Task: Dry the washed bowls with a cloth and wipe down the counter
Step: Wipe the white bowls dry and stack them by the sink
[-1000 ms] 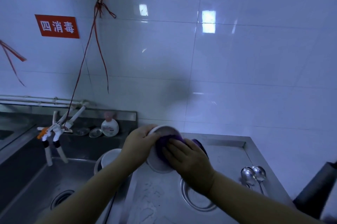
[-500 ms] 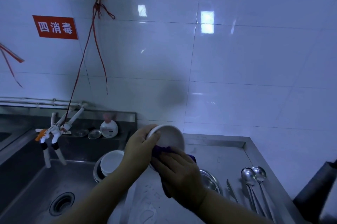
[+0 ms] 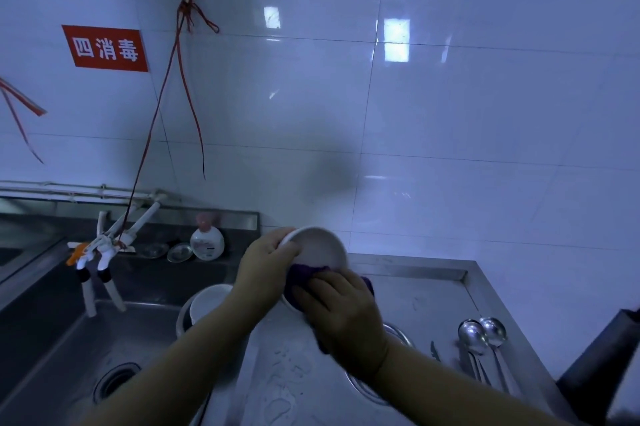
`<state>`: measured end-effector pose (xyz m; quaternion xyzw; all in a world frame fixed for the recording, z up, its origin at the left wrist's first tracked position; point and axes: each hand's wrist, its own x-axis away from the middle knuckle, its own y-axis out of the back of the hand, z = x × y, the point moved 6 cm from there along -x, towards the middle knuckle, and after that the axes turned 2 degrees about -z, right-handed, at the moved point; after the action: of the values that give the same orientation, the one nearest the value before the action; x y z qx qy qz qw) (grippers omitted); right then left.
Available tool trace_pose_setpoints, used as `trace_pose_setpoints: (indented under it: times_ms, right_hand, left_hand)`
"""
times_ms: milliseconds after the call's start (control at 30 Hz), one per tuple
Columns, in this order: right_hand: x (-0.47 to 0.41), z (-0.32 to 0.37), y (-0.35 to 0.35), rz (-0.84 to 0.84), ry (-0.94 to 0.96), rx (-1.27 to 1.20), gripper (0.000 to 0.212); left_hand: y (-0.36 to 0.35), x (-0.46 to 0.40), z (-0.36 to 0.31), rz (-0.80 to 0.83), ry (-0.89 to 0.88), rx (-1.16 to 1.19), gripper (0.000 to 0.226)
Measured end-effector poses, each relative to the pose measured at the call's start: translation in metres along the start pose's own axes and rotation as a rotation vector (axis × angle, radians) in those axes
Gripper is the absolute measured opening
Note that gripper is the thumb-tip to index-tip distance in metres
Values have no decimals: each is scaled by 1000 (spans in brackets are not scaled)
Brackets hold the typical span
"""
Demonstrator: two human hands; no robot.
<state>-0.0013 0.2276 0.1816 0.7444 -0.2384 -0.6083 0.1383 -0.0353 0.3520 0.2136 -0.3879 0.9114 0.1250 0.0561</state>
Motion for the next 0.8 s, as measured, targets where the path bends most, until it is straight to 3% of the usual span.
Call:
trace_pose_setpoints:
  times_ms: [100, 167, 233, 333, 400, 467, 567, 667, 733, 800]
  right_hand:
    - [0, 16, -9, -27, -223, -56, 24]
    - [-1, 18, -12, -51, -232, -75, 23]
    - [2, 14, -13, -35, -117, -58, 19]
    - [11, 1, -15, 56, 181, -6, 19]
    - [15, -6, -17, 104, 321, -23, 18]
    - [12, -10, -18, 116, 334, -31, 15]
    - [-4, -14, -17, 54, 127, -7, 18]
    - [-16, -10, -13, -18, -64, -11, 24]
    - [-16, -1, -14, -16, -98, -29, 24]
    - [-11, 4, -13, -26, -75, -45, 22]
  left_hand:
    - [-2, 2, 8, -93, -1, 41, 23]
    - [0, 2, 12, -108, 13, 32, 25]
    - [3, -1, 13, -44, 44, -21, 23]
    - [7, -8, 15, 198, 191, -150, 21]
    - [12, -7, 16, 359, 289, -174, 42]
    - [17, -9, 15, 391, 291, -73, 55]
    - [11, -4, 13, 198, 225, 75, 57]
    - [-5, 15, 14, -84, 59, 18, 41]
    - [-7, 23, 14, -160, -11, 90, 25]
    - [-2, 22, 14, -156, -48, 130, 23]
